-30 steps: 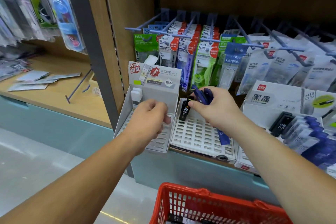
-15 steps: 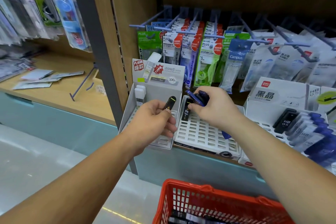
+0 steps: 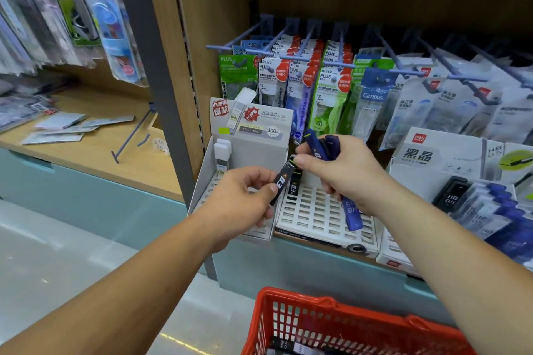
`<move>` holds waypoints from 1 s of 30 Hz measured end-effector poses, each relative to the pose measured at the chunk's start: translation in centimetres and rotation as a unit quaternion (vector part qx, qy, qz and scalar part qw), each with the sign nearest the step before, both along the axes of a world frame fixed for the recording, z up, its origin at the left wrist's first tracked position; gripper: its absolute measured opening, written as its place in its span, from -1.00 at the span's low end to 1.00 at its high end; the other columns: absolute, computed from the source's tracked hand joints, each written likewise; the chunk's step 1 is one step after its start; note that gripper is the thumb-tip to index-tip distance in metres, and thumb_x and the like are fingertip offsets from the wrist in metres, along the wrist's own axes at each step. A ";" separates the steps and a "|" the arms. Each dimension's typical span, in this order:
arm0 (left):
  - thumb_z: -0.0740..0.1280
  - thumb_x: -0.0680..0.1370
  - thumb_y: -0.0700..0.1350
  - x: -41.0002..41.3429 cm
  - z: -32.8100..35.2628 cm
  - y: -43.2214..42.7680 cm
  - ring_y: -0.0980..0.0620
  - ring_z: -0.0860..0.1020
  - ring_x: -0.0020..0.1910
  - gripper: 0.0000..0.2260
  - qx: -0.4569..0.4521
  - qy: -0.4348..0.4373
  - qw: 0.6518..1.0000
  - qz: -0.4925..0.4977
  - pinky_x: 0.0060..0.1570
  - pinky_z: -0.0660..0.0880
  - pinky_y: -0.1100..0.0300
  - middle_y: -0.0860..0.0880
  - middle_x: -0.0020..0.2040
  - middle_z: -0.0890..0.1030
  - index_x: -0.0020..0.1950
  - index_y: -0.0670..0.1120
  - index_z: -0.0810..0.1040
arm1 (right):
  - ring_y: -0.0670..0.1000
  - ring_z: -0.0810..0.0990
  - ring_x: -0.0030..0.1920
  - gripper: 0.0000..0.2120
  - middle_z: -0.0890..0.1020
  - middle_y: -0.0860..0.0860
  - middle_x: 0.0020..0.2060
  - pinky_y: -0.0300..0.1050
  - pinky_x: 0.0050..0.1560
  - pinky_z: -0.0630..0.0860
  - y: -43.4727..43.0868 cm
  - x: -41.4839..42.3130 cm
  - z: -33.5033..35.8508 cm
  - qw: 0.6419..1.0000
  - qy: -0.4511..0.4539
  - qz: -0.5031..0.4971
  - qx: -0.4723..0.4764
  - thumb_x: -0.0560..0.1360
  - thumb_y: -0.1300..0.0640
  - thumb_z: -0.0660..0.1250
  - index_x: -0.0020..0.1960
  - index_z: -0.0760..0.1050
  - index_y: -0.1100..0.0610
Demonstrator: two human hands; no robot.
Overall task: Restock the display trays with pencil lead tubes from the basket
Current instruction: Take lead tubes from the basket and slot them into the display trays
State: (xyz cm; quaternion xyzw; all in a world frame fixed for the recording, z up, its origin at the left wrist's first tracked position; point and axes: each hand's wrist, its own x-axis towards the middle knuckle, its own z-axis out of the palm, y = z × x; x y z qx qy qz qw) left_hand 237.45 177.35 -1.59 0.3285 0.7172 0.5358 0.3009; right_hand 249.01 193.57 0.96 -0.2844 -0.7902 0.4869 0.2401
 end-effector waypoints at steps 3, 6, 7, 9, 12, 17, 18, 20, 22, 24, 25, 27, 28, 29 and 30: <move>0.29 0.68 -0.25 0.5 0.0 0.2 0.16 0.55 -0.40 -0.83 0.015 -0.014 1.000 -0.019 -0.38 0.53 0.28 -0.06 -0.15 0.61 0.15 -0.08 0.66 | -0.01 0.43 -0.53 -0.86 0.53 -0.10 -0.55 -0.18 -0.53 0.39 0.0 0.4 0.0 0.999 -0.019 0.021 -0.027 0.49 0.11 0.53 0.02 0.64 0.07; 0.38 0.63 -0.23 0.5 -0.3 0.5 0.11 0.58 -0.37 -0.87 0.012 0.009 1.000 0.008 -0.44 0.50 0.26 -0.06 -0.09 0.65 0.13 -0.06 0.66 | -0.01 0.41 -0.54 -0.88 0.52 -0.09 -0.56 -0.18 -0.54 0.38 0.3 0.8 0.0 0.999 -0.018 0.014 -0.042 0.51 0.14 0.51 0.02 0.61 0.08; 0.42 0.61 -0.20 0.3 -0.6 0.5 0.11 0.56 -0.38 -0.89 0.006 0.040 0.999 0.024 -0.45 0.49 0.26 -0.05 -0.08 0.65 0.10 -0.05 0.65 | 0.00 0.41 -0.54 -0.88 0.52 -0.08 -0.53 -0.18 -0.53 0.38 0.4 1.0 0.0 0.999 -0.017 0.008 -0.040 0.52 0.14 0.51 0.01 0.60 0.08; 0.50 0.54 -0.12 0.0 -1.3 0.7 0.12 0.51 -0.41 -0.86 -0.027 0.128 0.990 0.049 -0.43 0.47 0.30 0.00 -0.08 0.62 0.07 0.00 0.61 | -0.02 0.44 -0.51 -0.90 0.55 -0.01 -0.43 -0.15 -0.49 0.42 0.9 1.2 0.2 1.000 -0.014 -0.007 -0.007 0.52 0.14 0.50 -0.01 0.60 0.08; 0.61 0.42 0.05 0.0 -2.4 0.8 0.15 0.51 -0.28 -0.63 -0.098 0.210 0.972 0.040 -0.35 0.42 0.31 0.05 -0.06 0.56 0.09 0.06 0.51 | -0.13 0.50 -0.41 -0.91 0.61 -0.03 -0.29 -0.18 -0.29 0.47 1.3 1.3 0.0 0.995 -0.034 -0.006 0.090 0.50 0.12 0.52 -0.06 0.61 0.04; 0.62 0.38 0.12 0.7 -3.3 1.2 0.11 0.58 -0.19 -0.53 -0.146 0.240 0.959 0.018 -0.17 0.64 0.09 0.11 -0.05 0.52 0.15 0.08 0.48 | -0.12 0.56 -0.22 -0.89 0.61 -0.11 -0.25 -0.23 -0.13 0.46 1.1 0.9 -1.5 0.989 -0.041 0.002 0.143 0.50 0.14 0.52 -0.08 0.59 0.03; 0.62 0.38 0.13 0.7 -3.3 1.2 0.11 0.58 -0.20 -0.53 -0.147 0.242 0.959 0.018 -0.14 0.65 0.07 0.11 -0.05 0.52 0.16 0.07 0.49 | -0.14 0.56 -0.22 -0.89 0.61 -0.13 -0.26 -0.25 -0.15 0.44 1.1 0.7 -1.8 0.988 -0.043 0.003 0.150 0.50 0.14 0.52 -0.07 0.59 0.03; 0.61 0.39 0.14 0.6 -3.2 1.1 0.18 0.54 -0.16 -0.54 -0.149 0.252 0.956 0.015 -0.10 0.62 0.13 0.13 -0.05 0.52 0.17 0.06 0.52 | -0.11 0.57 -0.20 -0.89 0.61 -0.10 -0.25 -0.19 -0.14 0.45 1.1 0.5 -2.2 0.985 -0.051 0.004 0.166 0.50 0.12 0.52 -0.06 0.59 0.05; 0.61 0.39 0.14 0.6 -3.2 1.1 0.22 0.51 -0.12 -0.54 -0.146 0.254 0.956 0.015 -0.07 0.56 0.20 0.14 -0.05 0.52 0.18 0.05 0.54 | 0.04 0.63 -0.12 -0.88 0.66 0.01 -0.19 -0.04 -0.01 0.56 1.2 0.3 -2.2 0.984 -0.051 0.013 0.169 0.48 0.11 0.53 -0.06 0.60 0.05; 0.60 0.40 0.15 0.7 -3.2 1.0 0.22 0.50 -0.09 -0.54 -0.146 0.253 0.956 0.017 -0.03 0.57 0.20 0.14 -0.04 0.52 0.19 0.06 0.54 | 0.12 0.63 -0.10 -0.88 0.67 0.06 -0.17 0.08 0.04 0.60 1.0 0.0 -2.2 0.983 -0.051 0.026 0.177 0.47 0.10 0.54 -0.07 0.61 0.05; 0.60 0.40 0.15 0.7 -3.2 1.0 0.22 0.50 -0.08 -0.54 -0.147 0.251 0.956 0.018 -0.01 0.57 0.18 0.15 -0.03 0.52 0.20 0.07 0.55 | 0.13 0.62 -0.12 -0.88 0.66 0.08 -0.19 0.08 0.02 0.60 0.9 -0.1 -2.1 0.982 -0.052 0.032 0.181 0.47 0.10 0.54 -0.07 0.61 0.06; 0.60 0.39 0.15 0.7 -3.2 0.9 0.22 0.50 -0.08 -0.53 -0.149 0.249 0.957 0.018 -0.01 0.58 0.18 0.15 -0.03 0.52 0.20 0.07 0.55 | 0.14 0.60 -0.15 -0.88 0.63 0.10 -0.22 0.06 -0.01 0.57 0.6 -0.3 -2.1 0.979 -0.067 0.048 0.189 0.48 0.11 0.53 -0.08 0.61 0.10; 0.60 0.39 0.16 0.7 -3.2 0.9 0.21 0.51 -0.07 -0.53 -0.151 0.249 0.956 0.018 -0.01 0.57 0.19 0.15 -0.03 0.52 0.21 0.07 0.55 | 0.15 0.59 -0.16 -0.88 0.62 0.10 -0.23 0.07 -0.01 0.57 0.5 -0.4 -2.3 0.976 -0.079 0.053 0.196 0.49 0.11 0.52 -0.08 0.61 0.11; 0.60 0.39 0.16 0.7 -3.2 0.9 0.19 0.51 -0.07 -0.53 -0.151 0.250 0.956 0.018 0.00 0.57 0.18 0.15 -0.03 0.52 0.21 0.07 0.55 | 0.14 0.58 -0.17 -0.88 0.61 0.08 -0.25 0.08 -0.02 0.58 0.5 -0.5 -2.5 0.973 -0.091 0.053 0.206 0.49 0.10 0.52 -0.08 0.60 0.10; 0.60 0.39 0.16 0.7 -3.2 0.9 0.18 0.52 -0.06 -0.53 -0.151 0.251 0.956 0.018 0.01 0.58 0.17 0.15 -0.03 0.52 0.21 0.07 0.55 | 0.13 0.57 -0.19 -0.89 0.60 0.04 -0.27 0.09 -0.04 0.59 0.5 -0.5 -2.7 0.970 -0.100 0.047 0.217 0.50 0.09 0.51 -0.09 0.60 0.07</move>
